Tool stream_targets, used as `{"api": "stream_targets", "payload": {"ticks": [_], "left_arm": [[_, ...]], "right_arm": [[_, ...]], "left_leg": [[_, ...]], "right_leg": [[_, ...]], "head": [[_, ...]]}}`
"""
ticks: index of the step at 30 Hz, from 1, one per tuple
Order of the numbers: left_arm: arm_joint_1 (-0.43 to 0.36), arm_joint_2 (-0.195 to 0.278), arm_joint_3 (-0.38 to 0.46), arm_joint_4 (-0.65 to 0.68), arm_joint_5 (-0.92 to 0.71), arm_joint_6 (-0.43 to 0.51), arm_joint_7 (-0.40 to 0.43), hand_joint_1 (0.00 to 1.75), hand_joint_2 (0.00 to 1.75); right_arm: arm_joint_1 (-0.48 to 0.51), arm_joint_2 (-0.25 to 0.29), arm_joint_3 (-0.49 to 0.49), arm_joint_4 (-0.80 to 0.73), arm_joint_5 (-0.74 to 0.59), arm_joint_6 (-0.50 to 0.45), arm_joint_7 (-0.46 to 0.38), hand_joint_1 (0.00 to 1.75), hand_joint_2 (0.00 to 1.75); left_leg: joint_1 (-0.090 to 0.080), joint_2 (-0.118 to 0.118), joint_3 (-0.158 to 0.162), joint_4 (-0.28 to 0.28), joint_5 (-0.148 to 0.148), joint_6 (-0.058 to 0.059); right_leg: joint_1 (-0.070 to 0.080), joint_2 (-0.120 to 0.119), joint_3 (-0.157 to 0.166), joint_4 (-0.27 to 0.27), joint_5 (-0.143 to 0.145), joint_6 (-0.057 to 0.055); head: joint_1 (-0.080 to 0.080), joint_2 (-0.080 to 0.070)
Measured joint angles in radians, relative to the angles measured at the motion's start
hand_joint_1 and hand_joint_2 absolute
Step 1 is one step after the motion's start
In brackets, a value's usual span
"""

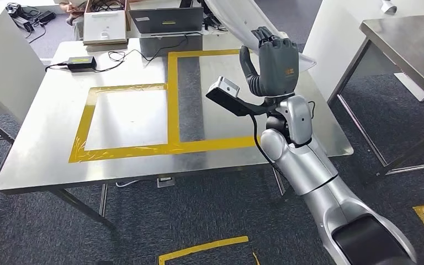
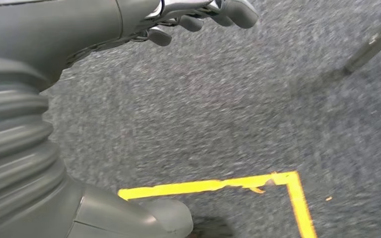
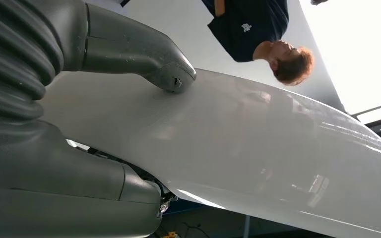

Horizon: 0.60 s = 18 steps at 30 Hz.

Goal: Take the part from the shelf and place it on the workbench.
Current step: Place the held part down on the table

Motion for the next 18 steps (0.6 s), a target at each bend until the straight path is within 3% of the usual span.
{"api": "stream_targets", "payload": {"ticks": [1,3,5,6,7,9,10,11,13,15,18], "left_arm": [[-0.001,0.001,0.0,-0.001,-0.001,0.0,-0.001,0.0,1.75],[-0.002,0.001,0.0,-0.002,-0.003,0.0,-0.001,0.0,1.75],[-0.002,0.001,0.0,-0.002,-0.005,0.0,-0.001,0.0,1.75],[-0.002,0.001,0.0,-0.002,-0.007,0.0,-0.001,0.0,1.75],[-0.003,0.001,0.0,-0.003,-0.009,0.0,-0.001,0.0,1.75],[-0.004,-0.002,0.0,-0.003,-0.012,0.0,0.0,0.0,1.75],[-0.006,-0.003,0.0,-0.003,-0.013,0.001,0.001,0.0,1.75],[-0.007,-0.005,0.0,-0.003,-0.012,0.001,0.002,0.0,1.75],[-0.008,-0.006,0.0,-0.004,-0.011,0.004,0.002,0.0,1.75],[-0.009,-0.006,0.0,-0.004,-0.012,0.013,-0.003,0.0,1.75],[-0.011,-0.005,0.0,-0.004,-0.008,0.025,-0.027,0.0,1.75]], "right_arm": [[-0.015,0.006,0.006,0.022,-0.002,0.003,-0.002,1.75,1.75],[-0.038,0.019,0.021,0.07,-0.007,0.008,-0.006,1.75,1.75],[-0.057,0.035,0.033,0.119,-0.012,0.009,-0.006,1.75,1.75],[-0.067,0.043,0.039,0.142,-0.015,0.009,-0.006,1.75,1.75],[-0.077,0.051,0.044,0.165,-0.017,0.009,-0.006,1.75,1.75],[-0.096,0.066,0.056,0.21,-0.021,0.01,-0.008,1.75,1.75],[-0.104,0.074,0.062,0.23,-0.023,0.012,-0.01,1.75,1.75],[-0.111,0.083,0.067,0.247,-0.025,0.014,-0.011,1.75,1.75],[-0.122,0.106,0.077,0.281,-0.029,0.021,-0.014,1.75,1.75],[-0.135,0.131,0.089,0.321,-0.031,0.031,-0.009,1.75,1.75],[-0.136,0.163,0.111,0.379,-0.026,0.037,0.005,1.75,1.75]], "left_leg": [[0.001,0.0,0.01,-0.001,-0.008,0.003],[0.001,-0.001,0.03,-0.001,-0.027,0.005],[0.001,-0.004,0.055,-0.001,-0.048,0.004],[0.001,-0.006,0.069,-0.001,-0.059,0.002],[0.001,-0.007,0.084,-0.002,-0.07,0.0],[0.0,-0.01,0.107,-0.001,-0.091,-0.008],[-0.001,-0.011,0.113,-0.003,-0.1,-0.014],[-0.003,-0.012,0.118,-0.001,-0.105,-0.02],[-0.003,-0.012,0.126,-0.001,-0.113,-0.032],[-0.002,-0.009,0.112,0.04,-0.127,-0.042],[0.001,-0.005,0.011,0.21,-0.191,-0.053]], "right_leg": [[-0.003,-0.002,-0.042,0.061,-0.007,0.006],[-0.008,-0.004,-0.129,0.165,-0.056,0.015],[-0.01,-0.005,-0.179,0.177,-0.092,0.015],[-0.01,-0.006,-0.183,0.14,-0.075,0.012],[-0.008,-0.006,-0.176,0.082,-0.028,0.007],[-0.001,-0.006,-0.156,-0.045,0.095,-0.007],[0.003,-0.006,-0.149,-0.084,0.135,-0.013],[0.005,-0.005,-0.145,-0.104,0.155,-0.019],[0.005,-0.004,-0.131,-0.111,0.156,-0.03],[0.001,-0.004,-0.114,-0.116,0.152,-0.044],[0.0,-0.003,-0.094,-0.117,0.134,-0.057]], "head": [[0.002,0.0],[0.004,0.0],[0.006,0.0],[0.006,0.0],[0.007,0.0],[0.008,0.0],[0.007,0.0],[0.006,0.0],[0.005,0.0],[0.002,0.0],[-0.006,0.0]]}}
